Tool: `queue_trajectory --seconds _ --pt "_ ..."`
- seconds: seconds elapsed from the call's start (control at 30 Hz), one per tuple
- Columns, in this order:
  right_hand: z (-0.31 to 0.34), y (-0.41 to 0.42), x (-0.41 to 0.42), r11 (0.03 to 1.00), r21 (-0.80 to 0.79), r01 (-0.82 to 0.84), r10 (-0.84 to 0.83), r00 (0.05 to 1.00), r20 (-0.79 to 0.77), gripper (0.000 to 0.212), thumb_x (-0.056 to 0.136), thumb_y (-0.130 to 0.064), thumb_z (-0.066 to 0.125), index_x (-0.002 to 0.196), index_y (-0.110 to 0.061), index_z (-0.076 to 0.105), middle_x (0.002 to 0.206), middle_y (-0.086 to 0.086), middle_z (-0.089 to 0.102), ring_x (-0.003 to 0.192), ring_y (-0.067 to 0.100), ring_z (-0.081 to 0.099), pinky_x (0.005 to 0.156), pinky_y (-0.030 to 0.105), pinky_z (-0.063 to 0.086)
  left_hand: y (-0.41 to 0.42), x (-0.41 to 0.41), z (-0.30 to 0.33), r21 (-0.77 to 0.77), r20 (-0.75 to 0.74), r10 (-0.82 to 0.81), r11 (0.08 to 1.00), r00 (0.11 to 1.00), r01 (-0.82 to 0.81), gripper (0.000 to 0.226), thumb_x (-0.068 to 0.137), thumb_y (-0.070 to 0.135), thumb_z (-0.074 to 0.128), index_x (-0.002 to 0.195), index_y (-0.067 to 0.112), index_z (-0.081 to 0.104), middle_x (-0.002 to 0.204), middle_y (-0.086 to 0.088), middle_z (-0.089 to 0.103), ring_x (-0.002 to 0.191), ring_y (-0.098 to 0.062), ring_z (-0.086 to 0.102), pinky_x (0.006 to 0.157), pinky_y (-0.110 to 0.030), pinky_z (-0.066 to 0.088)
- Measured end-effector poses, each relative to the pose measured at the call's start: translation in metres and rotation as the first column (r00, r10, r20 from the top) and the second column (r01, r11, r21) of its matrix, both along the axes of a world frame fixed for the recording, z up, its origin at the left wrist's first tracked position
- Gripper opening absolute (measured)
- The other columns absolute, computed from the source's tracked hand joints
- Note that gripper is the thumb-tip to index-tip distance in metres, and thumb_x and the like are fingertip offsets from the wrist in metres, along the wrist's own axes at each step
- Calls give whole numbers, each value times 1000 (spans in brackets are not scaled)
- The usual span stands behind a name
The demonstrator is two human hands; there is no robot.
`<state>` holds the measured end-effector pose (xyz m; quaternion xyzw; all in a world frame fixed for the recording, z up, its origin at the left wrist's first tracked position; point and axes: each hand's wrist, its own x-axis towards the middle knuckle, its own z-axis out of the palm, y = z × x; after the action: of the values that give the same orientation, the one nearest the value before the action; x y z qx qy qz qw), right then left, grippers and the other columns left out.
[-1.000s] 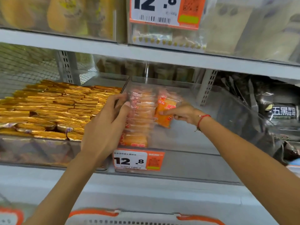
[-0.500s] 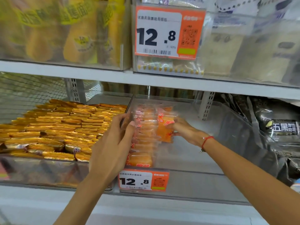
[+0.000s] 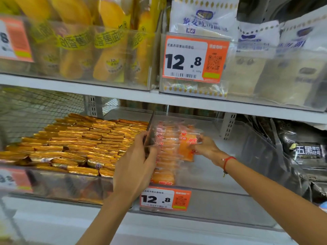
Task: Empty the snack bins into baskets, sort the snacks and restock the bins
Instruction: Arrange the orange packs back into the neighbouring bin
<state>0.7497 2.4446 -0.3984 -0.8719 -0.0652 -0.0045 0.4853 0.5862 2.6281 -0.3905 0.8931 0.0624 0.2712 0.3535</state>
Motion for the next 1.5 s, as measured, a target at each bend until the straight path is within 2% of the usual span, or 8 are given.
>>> queue_trajectory --seconds 0.3,0.4,0.5,0.73,0.83,1.03,1.3,1.5 --pt "34 -35 -48 988 -140 -63 38 984 -174 73 88 -20 70 147 -15 28 134 6 43 124 25 46 93 33 44 0 -3 9 59 2 20 998 1000 -20 41 98 37 49 137 25 41 125 5 58 97 -10 54 76 -23 38" --pt "35 -47 -78 917 -396 -44 95 989 110 50 87 -19 71 133 -15 52 132 4 56 110 21 60 86 26 46 4 -18 16 194 124 27 980 992 -51 41 94 34 57 132 21 50 128 3 56 113 -15 52 83 -23 35" --pt "30 -55 -118 949 -310 -54 149 945 290 41 81 -14 76 114 -32 60 102 -4 67 82 15 67 72 15 49 5 -47 15 214 262 21 974 965 -79 29 93 32 60 120 22 61 124 6 60 111 -12 53 82 -23 39" --pt "19 -31 -123 951 -309 25 42 977 209 56 77 -34 79 125 -19 54 109 -2 57 102 20 56 81 31 44 0 -65 -1 100 144 64 992 987 -79 41 97 42 51 135 25 51 135 5 55 120 -15 52 79 -31 43" --pt "33 -14 -103 962 -270 -46 81 989 121 43 78 -27 80 104 -23 46 96 -6 50 94 19 54 81 33 45 9 -47 4 184 107 30 982 994 -50 50 100 44 43 146 22 40 142 1 51 125 -21 52 90 -36 47" --pt "22 -2 -33 981 -168 96 -101 995 -23 19 74 -11 80 77 -13 61 92 15 69 91 29 69 85 46 57 22 -18 -7 300 49 -56 953 997 39 44 103 44 24 144 34 35 114 8 65 80 -4 51 59 -11 34" --pt "-3 -19 5 964 213 156 -142 987 -81 53 72 -3 82 120 -2 60 117 17 64 108 33 63 91 42 54 27 -14 -19 274 151 -63 961 987 19 57 97 51 21 151 38 12 72 20 45 57 7 43 50 -9 27" --pt "-8 4 3 989 -147 37 -37 999 -2 66 62 -16 90 120 -16 57 116 5 65 107 26 62 90 49 54 27 -14 -21 298 151 -37 955 988 -10 48 102 46 27 147 32 35 68 19 43 51 7 36 48 -10 22"
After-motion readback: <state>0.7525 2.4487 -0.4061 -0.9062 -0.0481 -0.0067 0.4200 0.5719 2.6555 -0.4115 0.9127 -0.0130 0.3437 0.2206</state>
